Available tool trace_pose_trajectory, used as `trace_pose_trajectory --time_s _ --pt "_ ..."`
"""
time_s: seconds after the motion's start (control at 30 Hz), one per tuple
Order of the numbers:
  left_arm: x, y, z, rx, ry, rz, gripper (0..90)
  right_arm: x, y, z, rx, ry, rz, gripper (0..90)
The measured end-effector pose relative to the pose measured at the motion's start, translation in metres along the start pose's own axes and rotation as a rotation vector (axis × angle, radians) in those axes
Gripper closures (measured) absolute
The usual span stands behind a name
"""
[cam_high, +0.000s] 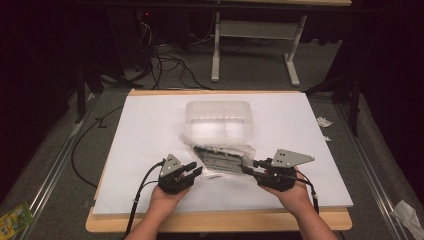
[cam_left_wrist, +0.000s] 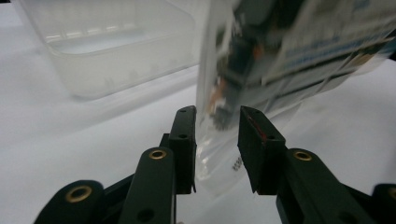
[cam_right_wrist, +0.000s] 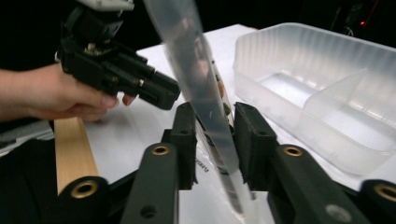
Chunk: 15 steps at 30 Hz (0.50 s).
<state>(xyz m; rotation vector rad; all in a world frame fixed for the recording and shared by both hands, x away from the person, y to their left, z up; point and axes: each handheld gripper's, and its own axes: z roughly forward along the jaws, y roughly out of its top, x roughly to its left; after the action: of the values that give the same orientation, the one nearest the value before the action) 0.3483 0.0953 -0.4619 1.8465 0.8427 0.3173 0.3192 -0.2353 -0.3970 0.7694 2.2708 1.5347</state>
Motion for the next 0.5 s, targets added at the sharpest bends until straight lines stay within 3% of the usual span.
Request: trace_pose_trajectory --time_s 0.13,0.2,0.23,0.5 --pt "0.000 -0.001 -0.002 -0.010 0.009 0.001 66.2 -0.008 0.001 -0.009 -0.056 -0.008 0.056 84.6" --pt "0.000 0.000 -0.004 -0.018 0.009 0.002 66.0 -0.010 0.001 -0.013 -0.069 -0.060 0.078 86.2" --pt "0.001 0.000 -0.005 -0.015 0.006 0.004 65.9 -0.012 -0.001 -0.014 -0.053 -0.086 0.069 86.5" --pt "0.001 0.000 -0.005 -0.028 -0.002 -0.002 66.0 -0.018 -0.006 -0.016 -0.046 -0.090 0.068 87.8"
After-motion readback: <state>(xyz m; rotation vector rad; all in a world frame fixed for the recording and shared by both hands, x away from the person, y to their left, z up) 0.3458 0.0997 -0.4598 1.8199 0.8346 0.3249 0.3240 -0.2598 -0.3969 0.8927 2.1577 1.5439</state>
